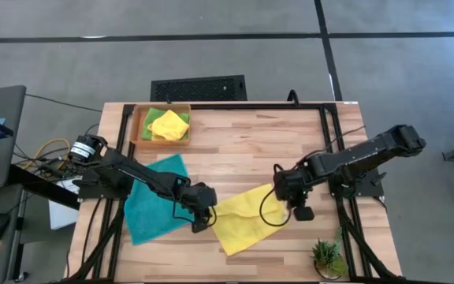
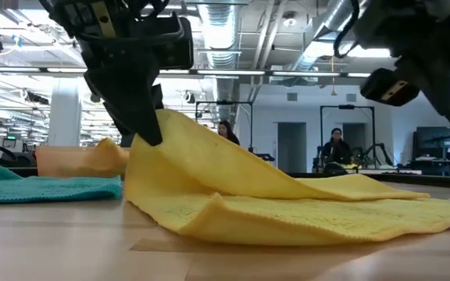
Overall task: Fold microfiber towels
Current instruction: Fold the yellow microfiber towel
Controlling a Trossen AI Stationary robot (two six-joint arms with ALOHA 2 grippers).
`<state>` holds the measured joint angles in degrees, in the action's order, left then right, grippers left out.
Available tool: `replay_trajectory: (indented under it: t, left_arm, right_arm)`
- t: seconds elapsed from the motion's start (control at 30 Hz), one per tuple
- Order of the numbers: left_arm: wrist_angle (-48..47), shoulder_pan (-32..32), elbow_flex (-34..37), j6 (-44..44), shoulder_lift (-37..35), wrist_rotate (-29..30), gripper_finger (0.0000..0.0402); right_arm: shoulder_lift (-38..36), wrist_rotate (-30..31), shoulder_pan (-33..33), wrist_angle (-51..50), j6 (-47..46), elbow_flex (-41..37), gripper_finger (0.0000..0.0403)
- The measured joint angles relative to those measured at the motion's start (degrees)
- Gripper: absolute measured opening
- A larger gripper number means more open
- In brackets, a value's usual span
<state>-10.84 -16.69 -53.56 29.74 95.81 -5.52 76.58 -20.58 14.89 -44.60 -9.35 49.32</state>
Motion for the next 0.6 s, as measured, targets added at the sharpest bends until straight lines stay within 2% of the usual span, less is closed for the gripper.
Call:
replay_trajectory:
  t: [0.27,0.43,0.6]
  left_arm:
    - [1.7,1.1,0.0,3.3,0.0,0.3,0.0]
    - [1.1,2.3,-1.2,6.0,0.0,-0.7,0.0]
    - [1.3,3.3,-5.2,6.8,-0.1,0.1,0.0]
  right_arm:
    - [0.0,1.6,-1.0,9.6,-1.7,0.0,0.0042]
    - [0.3,7.2,-1.3,15.7,-0.8,0.0,0.0078]
    - [3.3,11.8,-1.6,20.3,-0.7,0.1,0.0133]
